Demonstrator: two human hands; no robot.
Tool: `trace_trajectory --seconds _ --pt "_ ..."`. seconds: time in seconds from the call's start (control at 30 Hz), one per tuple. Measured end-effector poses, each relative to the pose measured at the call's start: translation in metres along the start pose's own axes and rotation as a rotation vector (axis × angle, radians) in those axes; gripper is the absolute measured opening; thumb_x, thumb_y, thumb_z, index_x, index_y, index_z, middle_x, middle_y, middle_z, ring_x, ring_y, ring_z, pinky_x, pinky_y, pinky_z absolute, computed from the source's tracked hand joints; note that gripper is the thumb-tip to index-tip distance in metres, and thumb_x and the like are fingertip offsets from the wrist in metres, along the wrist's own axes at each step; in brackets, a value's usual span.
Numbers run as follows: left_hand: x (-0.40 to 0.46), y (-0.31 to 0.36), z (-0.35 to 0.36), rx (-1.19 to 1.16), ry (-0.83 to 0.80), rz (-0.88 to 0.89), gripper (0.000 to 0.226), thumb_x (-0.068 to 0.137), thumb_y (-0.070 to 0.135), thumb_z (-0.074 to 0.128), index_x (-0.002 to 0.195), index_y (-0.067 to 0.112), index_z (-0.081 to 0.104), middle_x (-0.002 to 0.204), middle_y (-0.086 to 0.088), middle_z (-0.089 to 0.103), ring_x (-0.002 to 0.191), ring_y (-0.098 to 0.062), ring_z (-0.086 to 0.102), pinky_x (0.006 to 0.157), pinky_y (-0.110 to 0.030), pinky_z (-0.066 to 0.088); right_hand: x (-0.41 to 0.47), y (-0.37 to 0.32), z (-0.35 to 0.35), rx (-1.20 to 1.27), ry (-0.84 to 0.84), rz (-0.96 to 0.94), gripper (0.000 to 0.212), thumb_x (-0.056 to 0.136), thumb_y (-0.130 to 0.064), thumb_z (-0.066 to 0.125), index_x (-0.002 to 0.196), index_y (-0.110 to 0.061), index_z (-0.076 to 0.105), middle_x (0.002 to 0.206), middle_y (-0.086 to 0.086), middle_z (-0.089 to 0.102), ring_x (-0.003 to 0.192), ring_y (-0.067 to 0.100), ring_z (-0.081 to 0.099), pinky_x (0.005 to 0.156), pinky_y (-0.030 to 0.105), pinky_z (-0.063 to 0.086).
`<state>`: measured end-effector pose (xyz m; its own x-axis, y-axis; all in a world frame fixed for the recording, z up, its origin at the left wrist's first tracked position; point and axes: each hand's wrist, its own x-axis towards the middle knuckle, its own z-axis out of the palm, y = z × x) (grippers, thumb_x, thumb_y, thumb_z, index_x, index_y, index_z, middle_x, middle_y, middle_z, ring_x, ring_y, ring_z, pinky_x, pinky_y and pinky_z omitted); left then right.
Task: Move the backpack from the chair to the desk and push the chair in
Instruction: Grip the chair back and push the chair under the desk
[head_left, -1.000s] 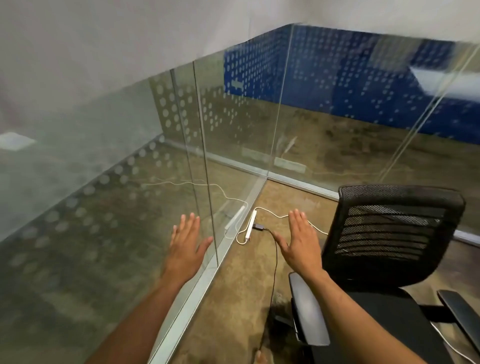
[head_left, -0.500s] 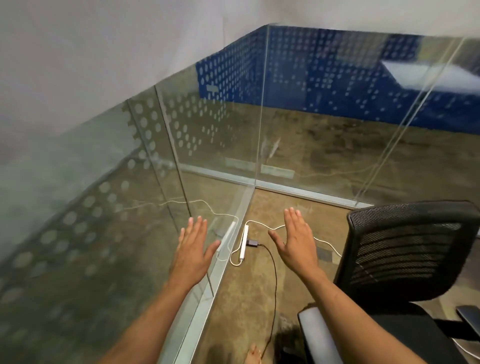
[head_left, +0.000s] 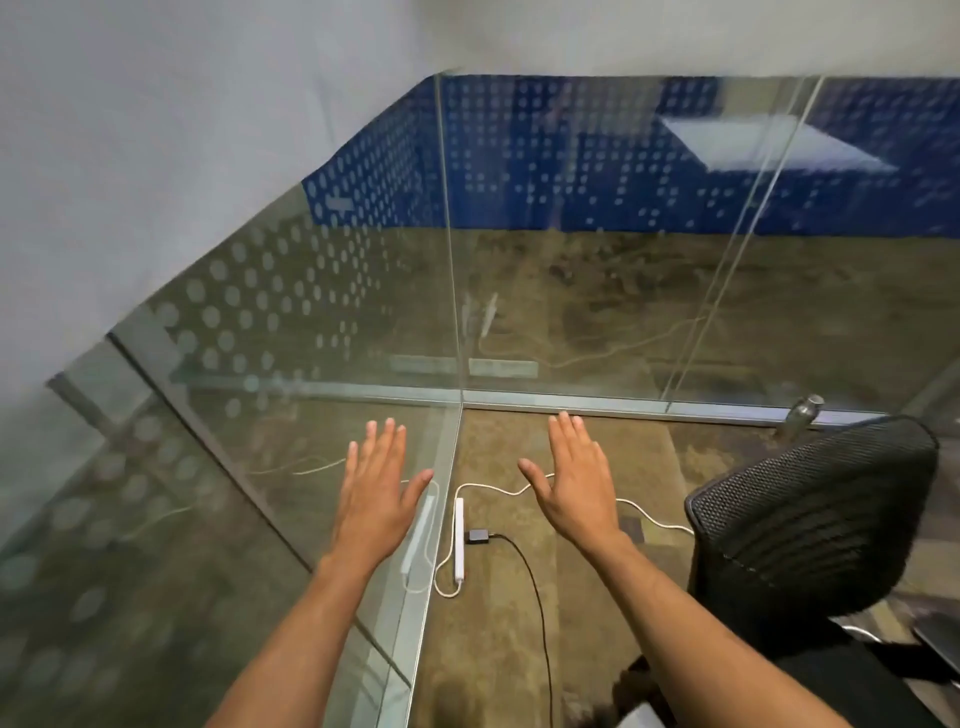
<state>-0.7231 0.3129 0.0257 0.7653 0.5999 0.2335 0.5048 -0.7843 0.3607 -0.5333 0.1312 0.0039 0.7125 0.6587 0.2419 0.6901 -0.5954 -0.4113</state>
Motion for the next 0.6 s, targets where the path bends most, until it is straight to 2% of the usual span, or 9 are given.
trace_trajectory --seconds 0.13,0.27,0.4,0.6 --pt "0.058 0.002 0.013 -0.040 0.022 0.023 0.077 0.093 0.060 0.025 0.154 0.013 0.016 0.163 0.000 0.010 0.149 -0.012 -0.009 0.121 -0.033 -0.008 0.036 0.007 -0.001 -0.011 0.046 0.052 0.077 0.094 -0.063 0.036 0.152 -0.014 0.025 0.162 0.005 0.022 0.150 0.019 0.012 0.119 0.043 0.016" --pt "0.117 0.004 0.031 -0.116 0.026 0.024 0.071 0.097 0.052 0.037 0.153 0.011 0.021 0.163 -0.004 0.016 0.149 -0.013 -0.004 0.123 -0.037 -0.003 0.077 0.017 -0.002 -0.024 0.078 0.103 0.076 0.094 -0.060 0.040 0.152 -0.014 0.025 0.162 0.005 0.021 0.150 0.020 0.012 0.119 0.042 0.018" --pt "0.164 0.015 0.045 -0.145 -0.003 0.070 0.069 0.098 0.051 0.038 0.153 0.013 0.019 0.164 -0.002 0.015 0.146 -0.006 -0.009 0.120 -0.031 -0.009 0.115 0.026 -0.006 -0.045 0.159 0.127 0.075 0.094 -0.056 0.046 0.151 -0.010 0.029 0.160 0.008 0.025 0.149 0.023 0.017 0.118 0.044 0.021" --pt "0.218 0.032 0.068 -0.160 -0.088 0.135 0.068 0.099 0.050 0.037 0.154 0.014 0.018 0.164 -0.001 0.014 0.151 -0.013 -0.004 0.122 -0.034 -0.007 0.148 0.045 -0.002 -0.051 0.211 0.227 0.074 0.093 -0.055 0.049 0.149 -0.008 0.033 0.159 0.010 0.028 0.148 0.025 0.020 0.117 0.046 0.022"
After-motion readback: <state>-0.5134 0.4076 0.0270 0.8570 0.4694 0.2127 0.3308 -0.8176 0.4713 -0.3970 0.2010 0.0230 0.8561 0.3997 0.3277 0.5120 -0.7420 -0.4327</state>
